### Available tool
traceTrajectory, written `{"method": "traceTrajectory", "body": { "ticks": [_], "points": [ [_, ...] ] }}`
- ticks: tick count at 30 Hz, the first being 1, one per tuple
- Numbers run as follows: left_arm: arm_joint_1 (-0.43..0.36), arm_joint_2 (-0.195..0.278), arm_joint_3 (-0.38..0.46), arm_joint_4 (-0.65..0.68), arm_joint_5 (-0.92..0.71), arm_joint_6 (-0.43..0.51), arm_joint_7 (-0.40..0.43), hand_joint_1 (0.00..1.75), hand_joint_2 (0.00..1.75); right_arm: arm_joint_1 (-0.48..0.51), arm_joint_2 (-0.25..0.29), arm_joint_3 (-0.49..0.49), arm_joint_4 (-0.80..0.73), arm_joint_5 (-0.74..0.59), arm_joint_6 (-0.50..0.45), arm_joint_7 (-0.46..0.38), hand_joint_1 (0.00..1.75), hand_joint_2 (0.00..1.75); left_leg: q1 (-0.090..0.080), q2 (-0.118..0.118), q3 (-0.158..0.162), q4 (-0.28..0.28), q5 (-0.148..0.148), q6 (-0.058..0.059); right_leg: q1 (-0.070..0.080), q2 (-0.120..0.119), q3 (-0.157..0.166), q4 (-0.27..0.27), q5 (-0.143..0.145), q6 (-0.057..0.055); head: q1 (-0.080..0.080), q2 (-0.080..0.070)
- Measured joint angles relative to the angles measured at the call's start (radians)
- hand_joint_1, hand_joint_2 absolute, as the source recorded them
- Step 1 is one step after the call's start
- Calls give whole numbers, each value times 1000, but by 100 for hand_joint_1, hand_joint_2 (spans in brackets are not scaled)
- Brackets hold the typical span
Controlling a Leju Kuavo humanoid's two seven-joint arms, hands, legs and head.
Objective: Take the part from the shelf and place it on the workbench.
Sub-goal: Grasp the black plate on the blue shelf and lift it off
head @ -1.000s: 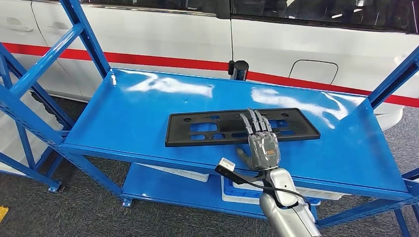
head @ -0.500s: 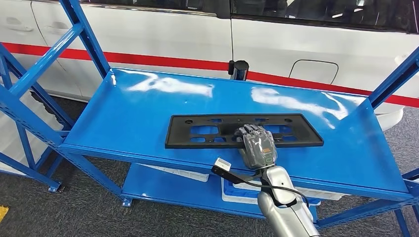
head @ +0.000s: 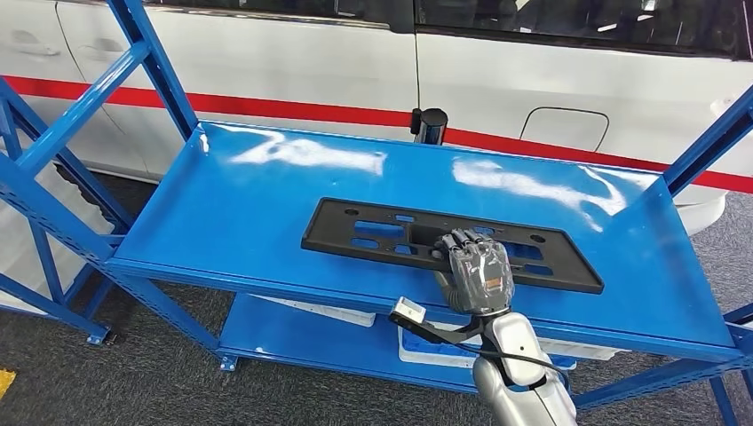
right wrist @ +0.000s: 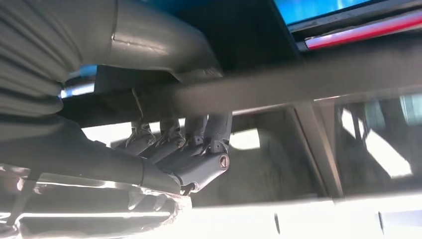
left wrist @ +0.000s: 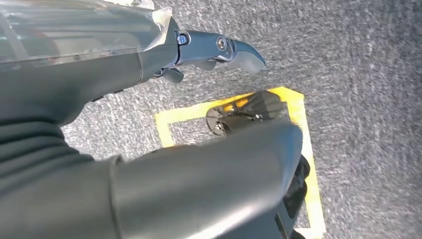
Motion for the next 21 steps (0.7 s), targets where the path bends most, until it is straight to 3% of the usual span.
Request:
{"method": "traceTrajectory", "body": {
  "ticks": [11, 21],
  "points": [
    [1, 0, 3, 0, 0, 22, 22, 0, 175, 112, -8, -1, -246, 115, -114, -21, 175, 0, 0, 0, 0, 0, -1, -1, 0, 0, 0, 0, -1, 0, 0, 0],
    [9, 0, 25, 0, 13, 24, 6, 0, 175, 163, -28, 29, -368, 108, -137, -41, 175, 0, 0, 0, 0, 0, -1, -1, 0, 0, 0, 0, -2, 2, 0, 0]
  ]
}}
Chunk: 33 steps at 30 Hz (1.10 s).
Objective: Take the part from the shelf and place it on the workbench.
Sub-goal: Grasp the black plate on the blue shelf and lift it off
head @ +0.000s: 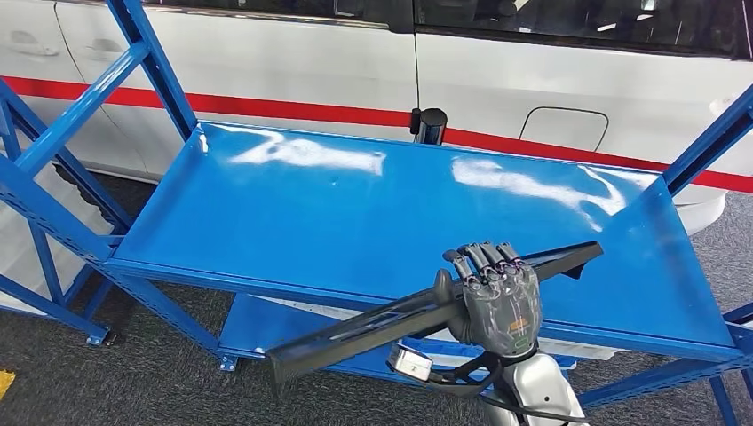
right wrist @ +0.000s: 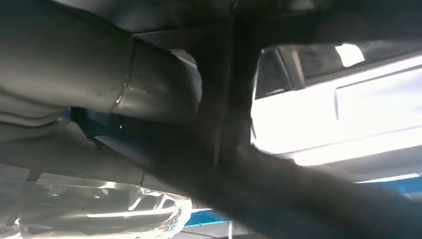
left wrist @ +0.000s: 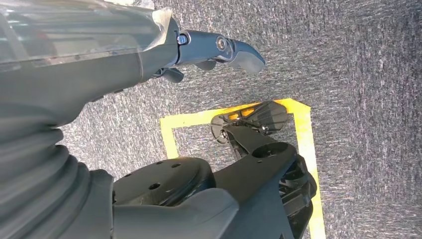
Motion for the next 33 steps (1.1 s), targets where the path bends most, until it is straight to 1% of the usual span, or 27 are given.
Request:
{"method": "traceTrajectory", "body": {
  "ticks": [14, 16, 20, 22, 24, 26, 27, 28, 29, 30, 31, 32, 33],
  "points": [
    [7, 0, 10, 0, 5, 0, -5, 0, 175, 14, -25, 22, -29, -8, -4, -3, 175, 0, 0, 0, 0, 0, 0, 0, 0, 0, 0, 0, 0, 0, 0, 0],
    [8, 0, 12, 0, 6, 0, -5, 0, 175, 15, -28, 24, -29, -13, -5, -3, 175, 0, -1, 0, 0, 1, -2, 1, -2, 0, 0, -1, 0, 0, 0, 0],
    [11, 0, 23, 0, 11, 2, -6, 0, 175, 25, -40, 42, -37, -36, -14, -8, 175, 0, -7, 0, 1, 2, -7, 8, -12, 0, 1, -2, -1, 4, 0, 0],
    [14, 0, 29, 0, 15, 4, -6, 0, 175, 32, -48, 50, -45, -54, -18, -12, 175, 0, -12, 0, 1, 3, -10, 13, -16, 0, 1, -2, -3, 8, 0, 0],
    [18, 0, 35, 0, 17, 5, -6, 0, 175, 37, -57, 57, -51, -72, -20, -17, 175, 0, -17, 0, 2, 3, -10, 20, -20, 0, 7, -5, -1, 14, -1, 0],
    [21, 0, 42, 0, 19, 9, -8, 0, 175, 39, -66, 63, -55, -92, -23, -23, 175, 0, -13, 1, 8, -9, -2, 31, -21, 0, 8, 3, -8, 17, -1, 0],
    [22, -1, 45, 0, 21, 11, -9, 0, 175, 39, -71, 66, -56, -102, -25, -27, 175, 0, -10, 2, 12, -16, 2, 36, -20, 0, -2, 26, -23, 14, 1, 0],
    [23, -1, 49, 0, 23, 14, -11, 0, 175, 39, -76, 68, -57, -112, -26, -31, 175, 0, -7, 4, 15, -22, 5, 40, -20, 0, -24, 74, -47, 8, 2, 0],
    [24, -2, 51, 0, 24, 16, -12, 0, 175, 39, -82, 69, -58, -121, -27, -35, 175, 0, -8, 4, 16, -24, 5, 41, -19, 0, -55, 139, -76, 1, 4, 0],
    [26, -2, 53, 0, 25, 18, -13, 0, 175, 40, -86, 70, -58, -130, -27, -38, 175, 0, -8, 4, 16, -23, 6, 42, -17, 0, -92, 211, -102, -2, 5, 0],
    [27, -2, 56, 0, 26, 20, -14, 0, 175, 41, -90, 71, -58, -136, -28, -40, 175, 0, -9, 4, 16, -23, 6, 42, -16, 0, -123, 270, -117, -1, 6, 0],
    [29, -2, 58, 0, 26, 21, -14, 0, 175, 42, -94, 72, -58, -142, -28, -41, 175, 0, -9, 4, 16, -23, 6, 42, -15, 1, -138, 294, -115, 5, 6, 0],
    [31, -3, 61, 0, 26, 23, -14, 0, 175, 43, -98, 73, -58, -147, -28, -43, 175, 0, -8, 3, 16, -22, 6, 41, -15, 0, -135, 279, -96, 15, 6, 0]
  ]
}}
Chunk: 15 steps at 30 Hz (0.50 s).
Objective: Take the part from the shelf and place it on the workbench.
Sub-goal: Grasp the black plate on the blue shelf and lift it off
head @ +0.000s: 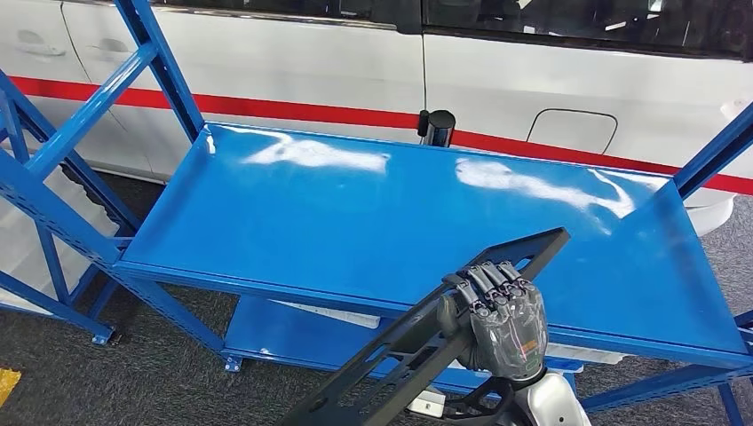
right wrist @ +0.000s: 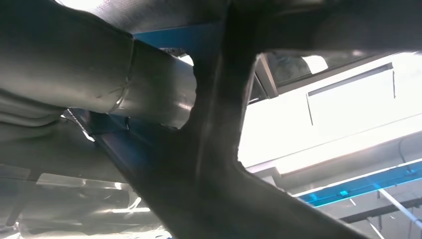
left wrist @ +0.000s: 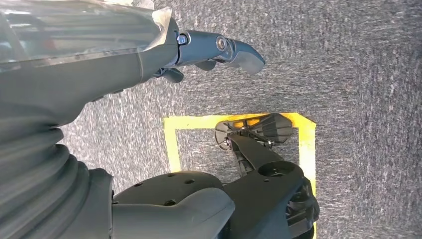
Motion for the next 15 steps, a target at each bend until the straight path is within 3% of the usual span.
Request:
{"method": "traceTrajectory", "body": {
  "ticks": [2, 4, 6, 8, 10, 13, 14, 15],
  "points": [
    [2, -2, 5, 0, 0, 1, 0, 0, 175, 1, -5, 1, -1, -7, 0, -2, 175, 0, 2, -2, -1, 4, -1, -6, -6, -1, 55, -127, 60, 19, 1, 0],
    [2, -3, 7, 0, -1, 2, 0, 0, 175, 2, -8, 4, -2, -10, 0, -3, 175, 0, 0, -5, -5, 13, -3, -20, -3, 3, 102, -224, 102, 17, 3, 0],
    [2, -3, 8, 0, -1, 2, -1, 0, 175, 3, -10, 5, -4, -12, 0, -3, 175, 0, -3, -8, -10, 20, -2, -34, 5, 9, 104, -233, 110, -4, 3, 0],
    [4, -4, 10, 0, -2, 0, -3, 0, 175, 5, -12, 6, -6, -14, 0, -4, 175, 0, 2, -9, -17, 29, -6, -44, -1, 10, 96, -233, 112, -25, 0, 0],
    [5, -4, 12, 0, -2, -1, -4, 0, 175, 6, -12, 7, -7, -15, 0, -4, 175, 0, 8, -6, -42, 87, -54, -53, -4, 8, 88, -234, 122, -46, -2, 0],
    [6, -5, 14, 0, -2, -2, -4, 0, 175, 9, -12, 7, -9, -15, 0, -4, 175, 0, 10, -3, -116, 275, -160, -62, 4, 4, 73, -234, 132, -65, -4, 0],
    [7, -5, 14, 0, -2, -2, -4, 0, 175, 11, -12, 7, -9, -15, 0, -4, 175, 0, 10, -3, -126, 311, -171, -63, 6, 3, 69, -233, 135, -67, -4, 0],
    [8, -5, 15, 0, -2, -2, -4, 0, 175, 12, -12, 7, -9, -15, 0, -4, 175, 0, 10, -3, -115, 307, -160, -62, 8, 2, 67, -233, 136, -67, -4, 0]
  ]
}}
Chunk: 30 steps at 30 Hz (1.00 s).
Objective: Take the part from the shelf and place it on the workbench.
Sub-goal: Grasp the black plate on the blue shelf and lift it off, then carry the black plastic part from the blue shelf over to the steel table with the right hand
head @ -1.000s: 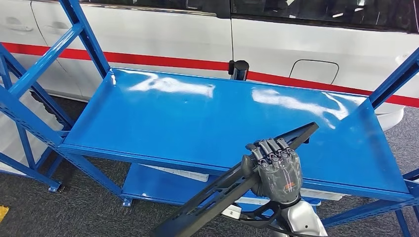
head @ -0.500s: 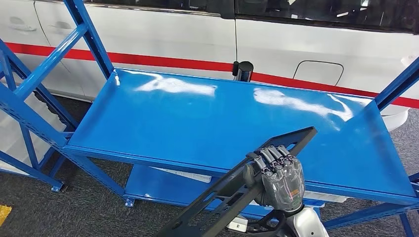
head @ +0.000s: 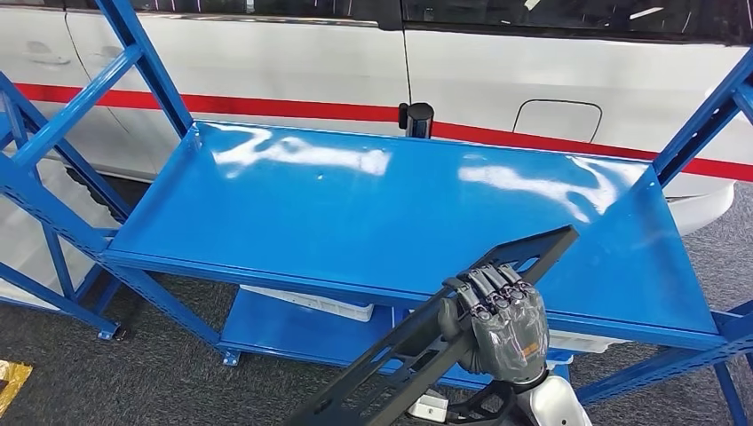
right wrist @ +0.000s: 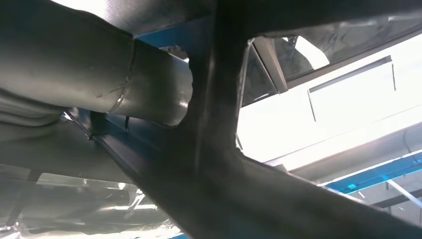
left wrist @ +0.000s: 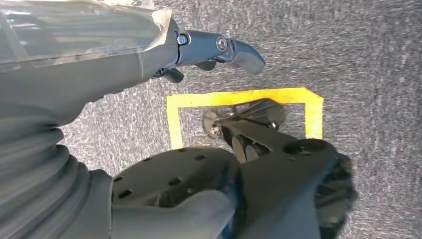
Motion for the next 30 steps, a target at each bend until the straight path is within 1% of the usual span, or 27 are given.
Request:
{"method": "traceTrajectory", "body": {
  "ticks": [1, 3, 4, 5, 7, 8, 9, 10, 11, 12, 13, 14, 15, 16, 17, 18, 19, 20, 22, 23, 24, 25, 26, 27, 28, 29, 30],
  "points": [
    [1, 0, 0, 0, 0, 0, 0, 0, 175, 1, 0, 0, 0, 0, 0, 0, 175, 0, 0, 0, 32, -44, 25, 3, 1, 0, -1, 0, 1, 1, 0, 0],
    [0, 0, 1, 0, 0, 0, 0, 0, 175, 1, 0, 0, 0, 0, 0, 0, 175, 0, -2, 0, 124, -190, 77, 11, 3, 0, -1, 0, 4, 5, 0, 0],
    [-1, 0, 1, 0, 0, 0, 0, 0, 175, 1, 0, 0, -1, 0, 0, 0, 175, 0, -4, 0, 155, -243, 91, 15, 5, 0, -1, 0, 6, 9, 1, 0],
    [-1, 0, 1, 0, 0, 0, 0, 0, 175, 1, 0, 0, -1, 0, 0, 0, 175, 0, -7, -1, 171, -274, 94, 19, 7, 0, -2, 0, 9, 13, 1, 0],
    [-1, 0, 1, 0, 0, 0, -1, 0, 175, 0, 0, 1, -1, 0, 0, 0, 175, 0, -12, 0, 169, -284, 97, 28, 11, 0, -5, -4, 15, 25, 1, 0],
    [-1, -1, 1, 0, 0, 0, -1, 0, 175, 1, -1, 1, -2, 0, 0, 0, 175, 0, -11, 1, 168, -292, 102, 35, 11, -1, -8, -2, 15, 29, 1, 0],
    [-1, -2, 1, 0, 0, 0, -1, 0, 175, 1, -1, 2, -2, 0, 0, 0, 175, 0, -10, 3, 166, -298, 109, 44, 13, -1, -17, 9, 6, 32, 2, 0],
    [-2, -2, 1, 0, 0, 1, -1, 0, 175, 0, -2, 2, -3, -1, 0, 0, 175, 0, -9, 5, 164, -305, 117, 53, 14, -1, -33, 42, -14, 30, 4, 0],
    [-2, -3, 1, 0, 0, 1, -1, 0, 175, 1, -2, 2, -3, -1, 0, 0, 175, 0, -7, 7, 161, -309, 123, 60, 13, -1, -57, 96, -45, 26, 6, 0],
    [-2, -3, 2, 0, 0, 1, -1, 0, 175, 1, -3, 3, -3, -1, 0, 0, 175, 0, -9, 7, 156, -309, 127, 64, 13, -1, -86, 163, -78, 22, 8, 0],
    [-1, -3, 2, 0, 0, 1, -1, 0, 175, 3, -3, 4, -3, -1, 0, 0, 175, 0, -10, 8, 151, -309, 130, 64, 12, -1, -112, 228, -105, 22, 9, 0],
    [0, -3, 2, 0, 0, 0, -1, 0, 175, 4, -3, 4, -3, -1, 0, 0, 175, 0, -10, 9, 147, -308, 133, 64, 11, -1, -124, 267, -118, 27, 9, 0],
    [0, -3, 2, 0, 0, 0, -1, 0, 175, 5, -3, 5, -3, -1, 0, 0, 175, 0, -11, 8, 145, -308, 135, 63, 10, -1, -118, 269, -116, 34, 10, 0],
    [0, -4, 2, 0, 0, 0, -1, 0, 175, 5, -4, 6, -3, -1, 0, 0, 175, 0, -11, 8, 143, -307, 136, 61, 9, -2, -91, 228, -98, 43, 10, 0],
    [1, -4, 2, 0, 0, 0, -1, 0, 175, 5, -4, 6, -3, -1, 0, 0, 175, 0, -11, 7, 143, -305, 137, 59, 7, -2, -46, 151, -71, 52, 10, 0],
    [0, -5, 2, 0, 0, 0, -1, 0, 175, 5, -5, 6, -3, -1, 0, 0, 175, 0, -13, 6, 142, -302, 137, 56, 6, -2, -6, 78, -49, 55, 10, 0],
    [0, -6, 2, 0, 0, 0, -1, 0, 175, 5, -4, 7, -4, 0, 0, 0, 175, 0, -15, 6, 140, -299, 138, 52, 7, -1, 24, 19, -31, 54, 11, 0],
    [-1, -6, 2, 0, 0, 0, -1, 0, 175, 5, -4, 7, -4, 1, 1, 0, 175, 0, -17, 5, 137, -296, 139, 47, 9, 0, 39, -13, -22, 49, 10, 0],
    [-1, -6, 2, 0, 0, 2, -1, 0, 175, 6, -3, 8, -6, 4, 1, 0, 175, 0, -19, 5, 133, -294, 143, 37, 14, 1, 36, -16, -16, 37, 9, 0],
    [0, -6, 2, 0, 0, 3, -1, 0, 175, 6, -3, 8, -6, 7, 2, -1, 175, 0, -17, 4, 130, -292, 143, 32, 10, 1, 35, -16, -12, 30, 9, 0],
    [0, -6, 2, 0, 0, 4, -1, 0, 175, 7, -2, 8, -7, 9, 2, -1, 175, 0, -14, 3, 125, -281, 132, 26, 6, 0, 33, -16, -8, 23, 9, 0],
    [0, -6, 2, 0, -1, 4, -1, 0, 175, 7, 0, 8, -8, 10, 3, -1, 175, 0, -12, 2, 113, -254, 110, 21, 2, 0, 31, -17, -4, 16, 8, 0],
    [0, -6, 2, 0, -3, 5, -1, 0, 175, 7, 1, 8, -9, 11, 3, -1, 175, 0, -10, 2, 94, -209, 78, 16, -1, -2, 28, -18, 0, 9, 7, 0],
    [0, -6, 2, 0, -5, 5, -1, 0, 175, 7, 2, 8, -10, 12, 3, -1, 175, 0, -9, 1, 67, -145, 39, 12, 0, -3, 24, -18, 3, 4, 5, 0],
    [1, -6, 2, 0, -6, 5, -1, 0, 175, 8, 2, 8, -11, 12, 3, -1, 175, 0, -8, 1, 41, -80, 7, 8, 2, -4, 18, -18, 6, 1, 4, 0],
    [2, -6, 2, 0, -8, 5, -1, 0, 175, 10, 2, 8, -12, 13, 3, -1, 175, 0, -7, 1, 23, -31, -12, 5, 3, -4, 13, -17, 9, -1, 4, 0],
    [3, -6, 2, 0, -9, 6, -1, 0, 175, 13, 2, 8, -12, 13, 3, -1, 175, 0, -5, 1, 20, -14, -13, 3, 3, -4, 9, -17, 12, -1, 4, 0]
  ]
}}
